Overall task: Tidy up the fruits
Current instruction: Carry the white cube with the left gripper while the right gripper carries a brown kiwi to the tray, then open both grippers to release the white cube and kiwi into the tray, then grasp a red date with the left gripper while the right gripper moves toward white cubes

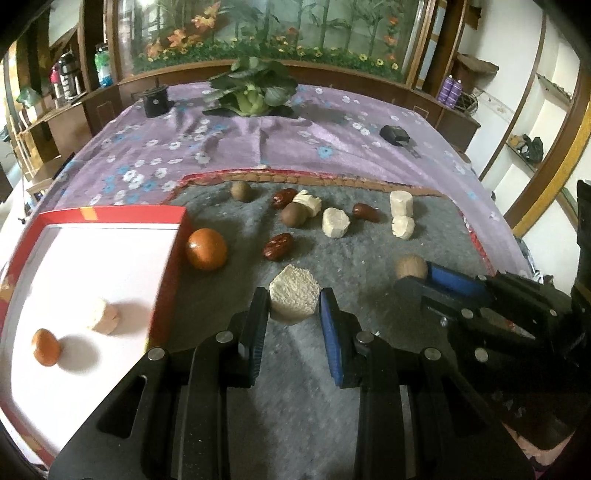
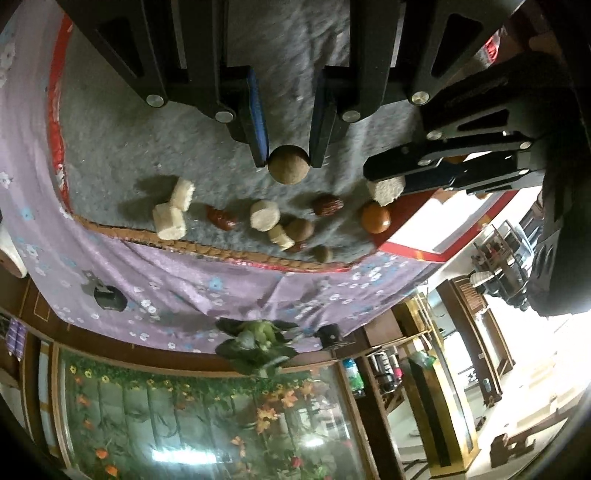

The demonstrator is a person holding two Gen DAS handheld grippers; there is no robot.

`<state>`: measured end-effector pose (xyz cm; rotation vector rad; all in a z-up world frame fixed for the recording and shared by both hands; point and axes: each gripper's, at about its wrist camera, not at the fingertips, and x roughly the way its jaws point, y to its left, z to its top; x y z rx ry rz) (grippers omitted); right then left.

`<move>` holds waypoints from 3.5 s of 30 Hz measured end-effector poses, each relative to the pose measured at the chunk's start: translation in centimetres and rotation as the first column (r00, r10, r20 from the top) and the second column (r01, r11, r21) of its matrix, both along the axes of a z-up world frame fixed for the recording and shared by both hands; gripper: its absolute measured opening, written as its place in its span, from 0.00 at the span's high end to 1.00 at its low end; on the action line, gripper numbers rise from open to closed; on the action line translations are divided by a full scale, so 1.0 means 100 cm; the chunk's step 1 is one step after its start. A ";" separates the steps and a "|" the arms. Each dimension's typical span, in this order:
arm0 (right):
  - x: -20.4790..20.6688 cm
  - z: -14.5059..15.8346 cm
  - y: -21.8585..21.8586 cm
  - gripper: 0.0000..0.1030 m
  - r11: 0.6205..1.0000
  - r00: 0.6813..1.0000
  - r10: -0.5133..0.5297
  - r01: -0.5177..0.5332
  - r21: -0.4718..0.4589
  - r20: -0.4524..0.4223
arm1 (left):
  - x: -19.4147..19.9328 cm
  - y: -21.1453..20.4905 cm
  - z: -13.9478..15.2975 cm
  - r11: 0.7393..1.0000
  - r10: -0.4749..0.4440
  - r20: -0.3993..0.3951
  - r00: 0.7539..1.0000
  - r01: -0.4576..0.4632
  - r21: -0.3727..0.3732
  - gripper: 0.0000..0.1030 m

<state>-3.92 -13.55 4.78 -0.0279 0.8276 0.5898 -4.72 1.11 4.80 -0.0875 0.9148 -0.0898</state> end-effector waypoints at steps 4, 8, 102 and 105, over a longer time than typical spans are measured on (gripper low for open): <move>-0.014 0.002 0.012 0.79 1.000 1.000 0.028 -0.028 0.010 -0.003 | -0.010 0.010 0.005 1.000 0.027 0.014 1.000 -0.027 0.008 0.74; -0.027 0.006 0.026 0.79 0.998 0.998 0.060 -0.061 0.014 0.007 | -0.023 0.022 0.009 0.999 0.052 0.026 0.998 -0.052 0.012 0.74; -0.010 0.013 -0.019 0.65 1.000 0.999 0.017 -0.018 0.022 0.047 | -0.001 0.025 0.006 0.996 0.066 -0.029 0.997 -0.068 -0.060 0.40; -0.005 0.009 -0.030 0.65 0.999 0.999 0.003 -0.005 0.035 0.039 | 0.018 0.012 -0.002 0.993 0.065 -0.059 0.996 -0.071 -0.092 0.40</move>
